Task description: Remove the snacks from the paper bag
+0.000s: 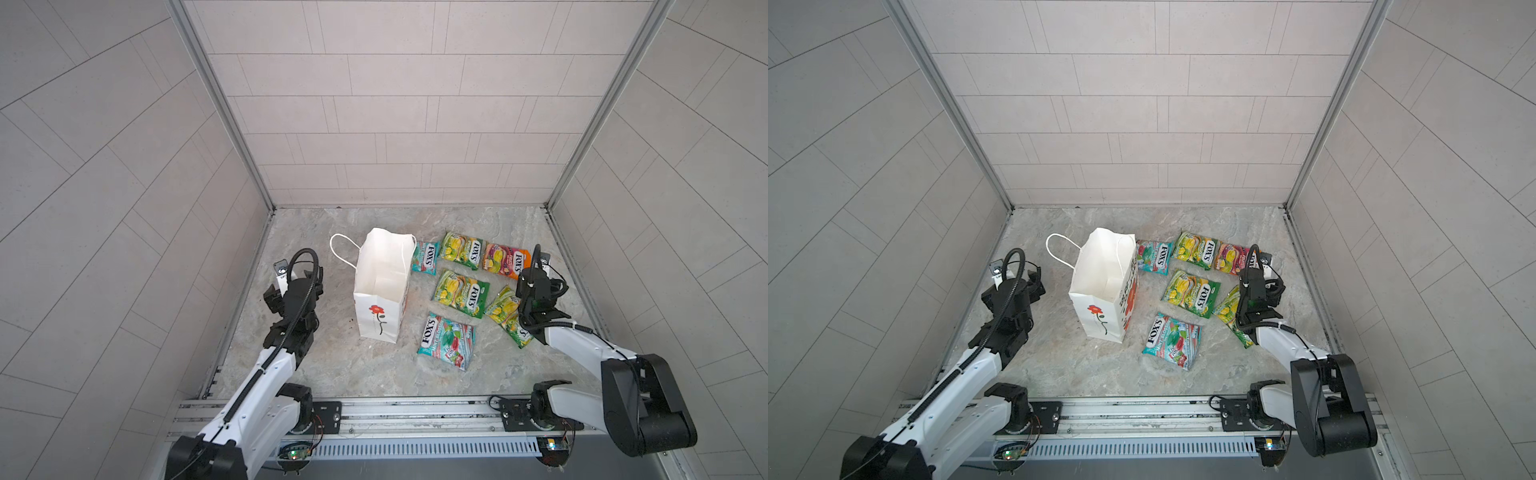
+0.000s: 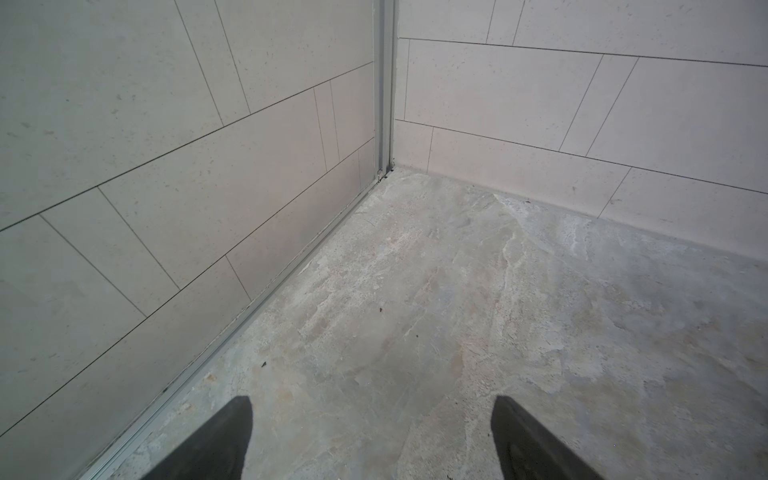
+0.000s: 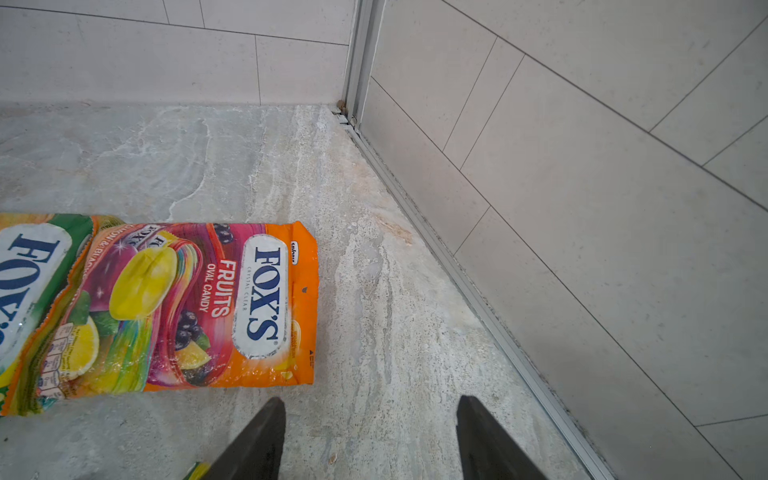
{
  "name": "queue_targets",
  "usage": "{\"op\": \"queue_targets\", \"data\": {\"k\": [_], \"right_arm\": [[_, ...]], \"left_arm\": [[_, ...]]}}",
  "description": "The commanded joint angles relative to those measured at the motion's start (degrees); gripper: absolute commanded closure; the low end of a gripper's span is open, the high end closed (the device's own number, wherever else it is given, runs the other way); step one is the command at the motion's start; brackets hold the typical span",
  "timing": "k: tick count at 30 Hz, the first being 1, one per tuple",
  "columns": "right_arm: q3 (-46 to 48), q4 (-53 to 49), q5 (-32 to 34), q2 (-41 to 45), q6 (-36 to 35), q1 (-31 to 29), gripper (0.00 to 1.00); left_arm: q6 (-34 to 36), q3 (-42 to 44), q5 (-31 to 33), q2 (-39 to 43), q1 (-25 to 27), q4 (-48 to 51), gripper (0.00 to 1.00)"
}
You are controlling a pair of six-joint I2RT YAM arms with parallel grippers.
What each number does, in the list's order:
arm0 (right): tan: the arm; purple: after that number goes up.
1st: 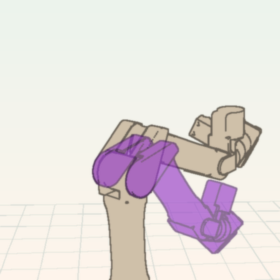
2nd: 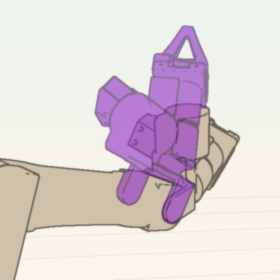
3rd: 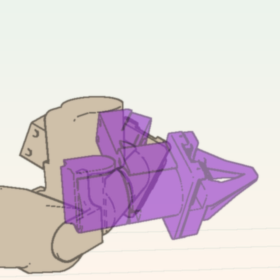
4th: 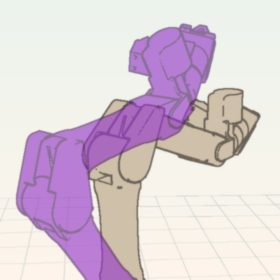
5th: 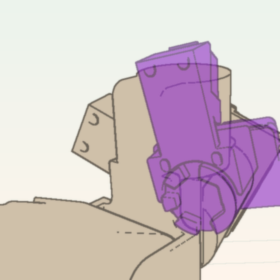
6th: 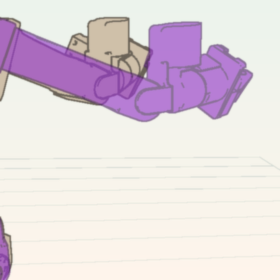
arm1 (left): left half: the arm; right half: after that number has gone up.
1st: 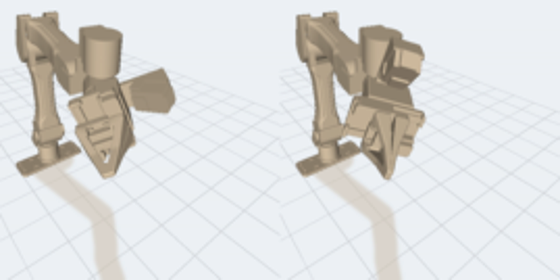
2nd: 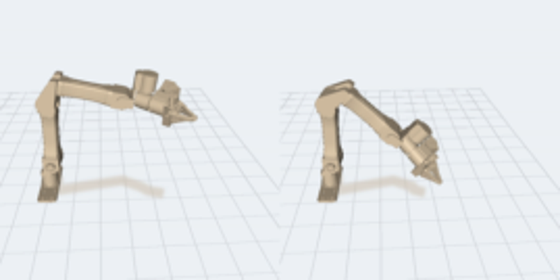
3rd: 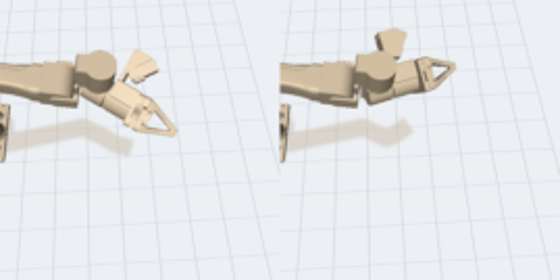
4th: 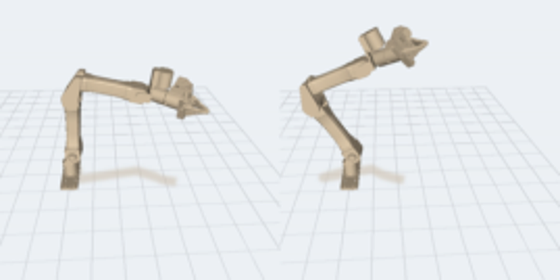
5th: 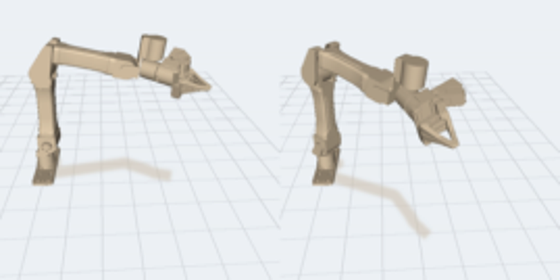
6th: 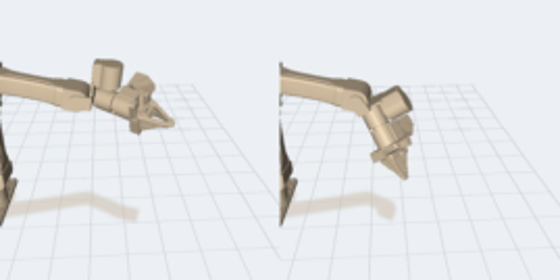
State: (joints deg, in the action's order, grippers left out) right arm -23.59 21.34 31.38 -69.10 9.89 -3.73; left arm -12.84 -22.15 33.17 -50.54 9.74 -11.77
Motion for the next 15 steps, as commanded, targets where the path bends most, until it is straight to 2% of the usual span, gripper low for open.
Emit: {"op": "queue_targets", "data": {"k": [1, 10, 15], "right_arm": [[1.64, 7.02, 0.97, 0.19, -1.06, 0.15, 0.32], [1.81, 10.6, 0.85, -5.74, -1.1, 0.12, 0.3], [2.3, 12.81, -3.12, -6.14, -1.03, 0.15, 0.29]], "left_arm": [[4.72, 1.91, 0.05, -3.21, -0.33, -12.73, 0.06], [9.41, 3.55, -0.99, -15.75, -0.41, -23.38, 0.04], [11.24, 5.11, -4.71, -21.39, -0.55, -32.99, 0.01]]}}
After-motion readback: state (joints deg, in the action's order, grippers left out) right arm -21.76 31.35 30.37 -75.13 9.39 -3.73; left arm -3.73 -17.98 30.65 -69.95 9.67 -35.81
